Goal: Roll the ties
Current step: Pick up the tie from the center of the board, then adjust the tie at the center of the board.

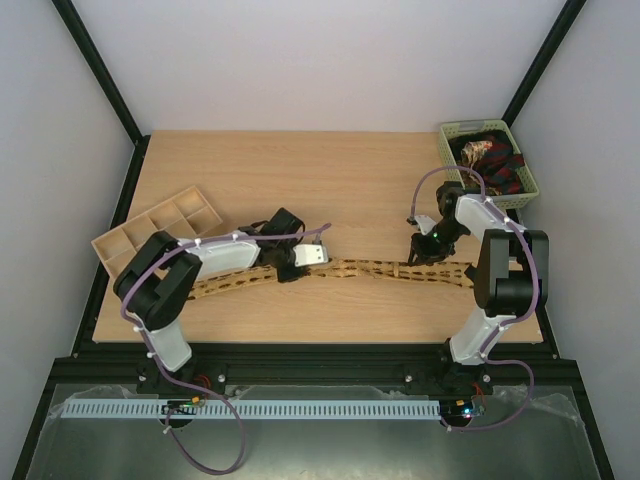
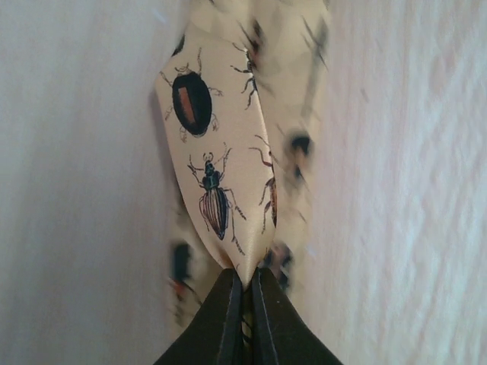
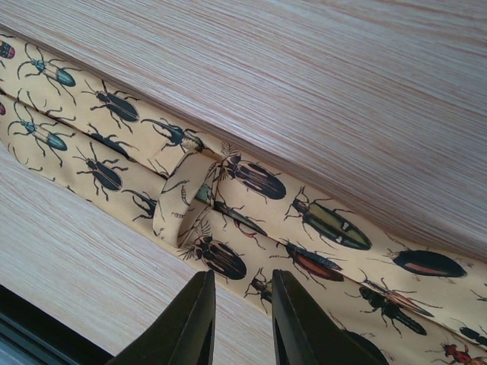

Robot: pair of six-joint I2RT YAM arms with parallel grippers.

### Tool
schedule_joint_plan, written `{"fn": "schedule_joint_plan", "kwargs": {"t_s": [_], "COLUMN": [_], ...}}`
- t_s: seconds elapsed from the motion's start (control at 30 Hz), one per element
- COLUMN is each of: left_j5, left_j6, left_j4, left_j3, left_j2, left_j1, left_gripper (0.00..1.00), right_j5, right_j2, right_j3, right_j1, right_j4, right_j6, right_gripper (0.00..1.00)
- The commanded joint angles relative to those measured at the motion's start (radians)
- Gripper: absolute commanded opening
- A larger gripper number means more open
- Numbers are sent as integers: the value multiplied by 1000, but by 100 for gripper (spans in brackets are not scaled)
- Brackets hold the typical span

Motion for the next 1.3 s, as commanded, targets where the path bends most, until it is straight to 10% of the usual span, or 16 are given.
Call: {"fn": "schedule_joint_plan", "kwargs": {"t_s": [0.0,0.43,0.8,1.27], "left_j5": [-7,27,-1,-249], "left_j6": [94,245,208,220], "left_j4": [-41,-309,-429,-423], "left_j3": [-129,-340,103,212], "left_j2": [-59,-348,-206,1], "left_j1": [23,328,87,-118], "left_gripper": [2,2,7,3], "right_j5": [-11,-92,-168,-219], "right_j2": [19,79,39,25], "right_j3": [12,96,50,-37], "right_j1": [4,31,27,-1], "right_j4": [-33,-52,-75,-37], "right_j6": [10,17,14,55], "right_gripper": [22,22,22,22]}}
